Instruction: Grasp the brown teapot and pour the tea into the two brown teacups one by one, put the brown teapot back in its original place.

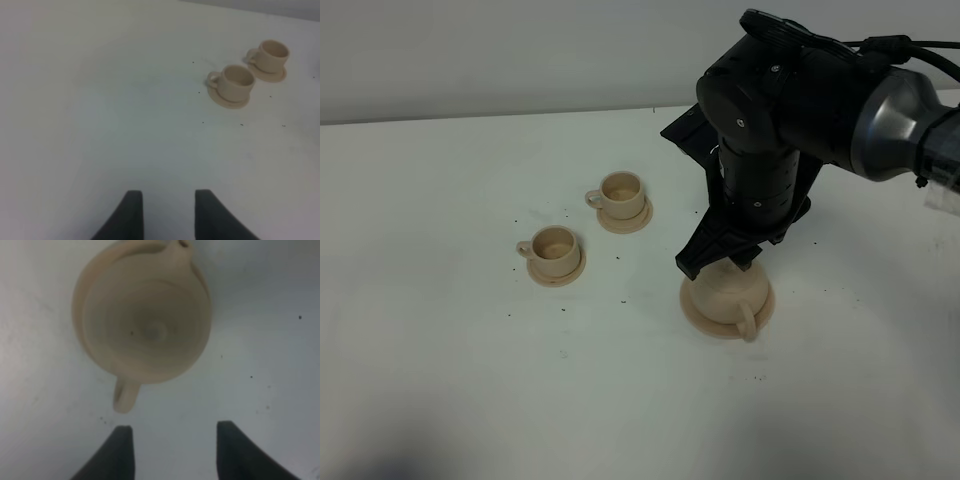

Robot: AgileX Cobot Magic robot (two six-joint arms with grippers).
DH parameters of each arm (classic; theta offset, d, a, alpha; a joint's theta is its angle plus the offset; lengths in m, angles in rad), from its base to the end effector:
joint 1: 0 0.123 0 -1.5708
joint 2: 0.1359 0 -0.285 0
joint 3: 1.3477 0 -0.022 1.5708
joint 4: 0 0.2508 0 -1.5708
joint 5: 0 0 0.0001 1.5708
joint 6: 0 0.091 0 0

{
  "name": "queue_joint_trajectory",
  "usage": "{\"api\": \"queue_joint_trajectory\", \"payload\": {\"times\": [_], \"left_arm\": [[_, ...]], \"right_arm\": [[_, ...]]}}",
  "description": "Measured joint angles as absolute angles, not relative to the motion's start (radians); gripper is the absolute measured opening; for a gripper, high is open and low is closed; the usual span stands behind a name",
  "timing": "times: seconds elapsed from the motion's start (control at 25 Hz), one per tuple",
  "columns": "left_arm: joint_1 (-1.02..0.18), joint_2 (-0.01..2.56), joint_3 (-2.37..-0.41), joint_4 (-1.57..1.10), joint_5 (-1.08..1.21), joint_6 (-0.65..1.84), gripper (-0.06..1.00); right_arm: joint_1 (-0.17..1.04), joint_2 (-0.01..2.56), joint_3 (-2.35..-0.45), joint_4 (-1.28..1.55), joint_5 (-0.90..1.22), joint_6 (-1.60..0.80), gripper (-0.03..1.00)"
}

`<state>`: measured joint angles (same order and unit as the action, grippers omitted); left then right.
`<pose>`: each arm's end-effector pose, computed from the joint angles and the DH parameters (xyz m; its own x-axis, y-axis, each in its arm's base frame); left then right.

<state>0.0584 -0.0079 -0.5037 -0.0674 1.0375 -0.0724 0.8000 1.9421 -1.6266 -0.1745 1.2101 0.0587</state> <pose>-0.0053 -0.0056 0.2803 -0.4201 -0.1311 -0.8980 -0.0509 0.9914 -0.1209 0.2892 0.2766 0.2478 -0.6877 -0.7130 -0.1365 -0.6947 0.7010 -0.1614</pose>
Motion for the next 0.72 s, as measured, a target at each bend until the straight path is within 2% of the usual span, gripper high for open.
{"api": "queue_joint_trajectory", "payload": {"times": [0.36, 0.72], "left_arm": [[0.058, -0.008, -0.504, -0.067, 1.037, -0.072, 0.28], [0.058, -0.008, -0.504, -0.067, 1.037, -0.072, 0.28]], "right_arm": [[0.784, 1.956, -1.516, -0.116, 1.195, 0.206, 0.39], [0.668, 2.007, -1.516, 0.122, 1.133, 0.153, 0.35]]}}
